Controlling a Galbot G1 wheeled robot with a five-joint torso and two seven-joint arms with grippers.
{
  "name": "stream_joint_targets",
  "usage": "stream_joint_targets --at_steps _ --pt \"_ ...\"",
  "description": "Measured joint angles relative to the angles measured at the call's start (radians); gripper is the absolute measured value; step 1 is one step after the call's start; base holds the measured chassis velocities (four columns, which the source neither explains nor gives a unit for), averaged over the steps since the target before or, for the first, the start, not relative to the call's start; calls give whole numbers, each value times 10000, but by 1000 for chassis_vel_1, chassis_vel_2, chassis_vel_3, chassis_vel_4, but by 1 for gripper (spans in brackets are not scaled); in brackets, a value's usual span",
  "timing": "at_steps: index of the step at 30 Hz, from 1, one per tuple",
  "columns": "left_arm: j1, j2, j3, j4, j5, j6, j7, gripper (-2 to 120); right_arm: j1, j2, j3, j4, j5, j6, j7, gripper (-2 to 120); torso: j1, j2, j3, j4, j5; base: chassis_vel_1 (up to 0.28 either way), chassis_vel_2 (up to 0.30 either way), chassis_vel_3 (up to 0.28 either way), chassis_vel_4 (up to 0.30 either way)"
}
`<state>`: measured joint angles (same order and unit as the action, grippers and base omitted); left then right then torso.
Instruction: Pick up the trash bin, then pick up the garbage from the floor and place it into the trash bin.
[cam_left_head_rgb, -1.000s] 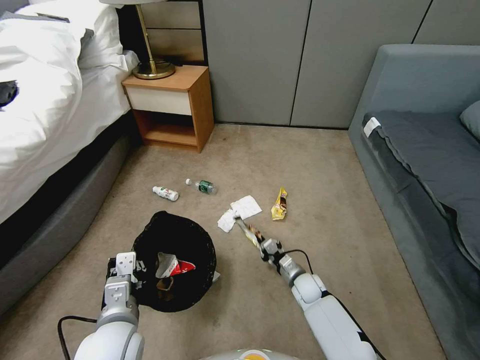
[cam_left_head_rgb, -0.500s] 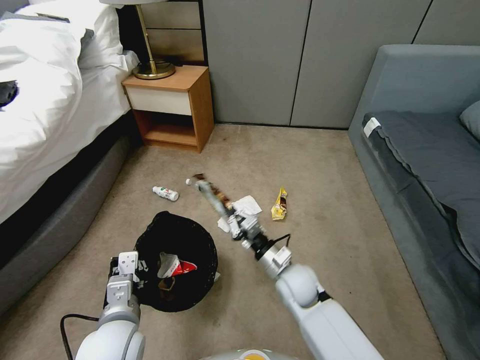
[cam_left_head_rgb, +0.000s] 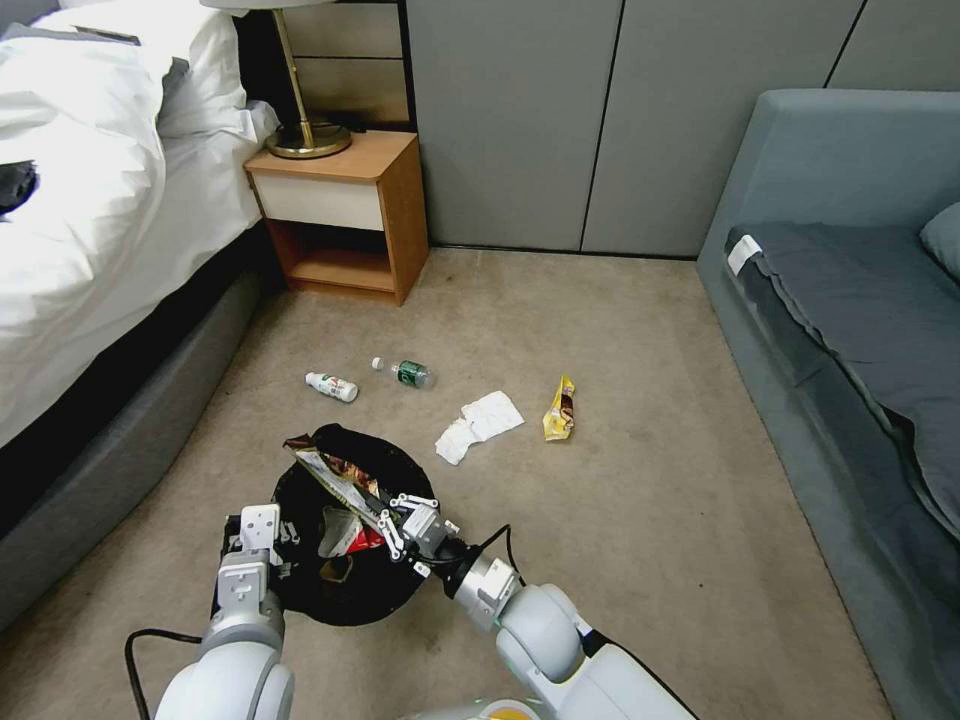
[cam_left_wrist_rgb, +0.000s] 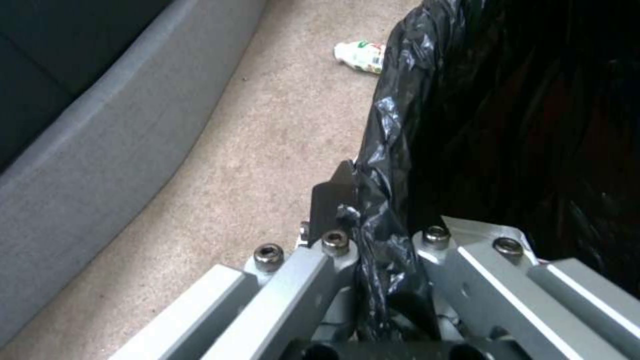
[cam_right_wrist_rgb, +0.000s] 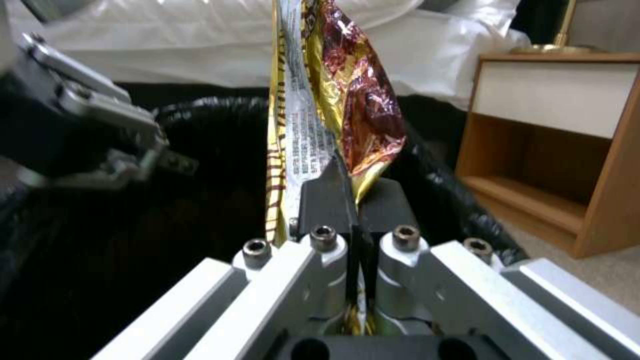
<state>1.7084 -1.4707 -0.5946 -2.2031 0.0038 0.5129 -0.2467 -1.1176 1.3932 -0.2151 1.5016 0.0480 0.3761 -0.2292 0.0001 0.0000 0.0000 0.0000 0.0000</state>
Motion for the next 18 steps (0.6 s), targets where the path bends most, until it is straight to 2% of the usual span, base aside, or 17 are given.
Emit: stream_joint_targets --at_steps 9,11,13,16,17,18 --pt "-31 -40 54 9 40 -3 0 1 -37 19 13 -256 -133 -128 13 3 -1 0 0 -1 0 0 0 0 0" --pt "-18 -40 51 -28 40 -4 0 1 -39 39 24 -287 -159 -142 17 15 -1 0 0 -1 1 0 0 0 0" --pt "-10 -42 49 -41 40 -4 0 1 -39 49 29 -290 -171 -145 17 18 0 0 0 0 0 0 0 0 0" --pt "5 -51 44 -81 40 -4 0 1 -82 52 56 -290 -212 -150 17 33 -1 0 0 0 1 0 0 0 0" --pt "5 -51 44 -81 40 -4 0 1 -82 52 56 -290 -212 -150 17 33 -1 0 0 0 1 0 0 0 0" --pt "2 -51 42 -87 40 -4 0 1 -104 48 67 -289 -223 -151 17 38 0 0 0 0 1 0 0 0 0"
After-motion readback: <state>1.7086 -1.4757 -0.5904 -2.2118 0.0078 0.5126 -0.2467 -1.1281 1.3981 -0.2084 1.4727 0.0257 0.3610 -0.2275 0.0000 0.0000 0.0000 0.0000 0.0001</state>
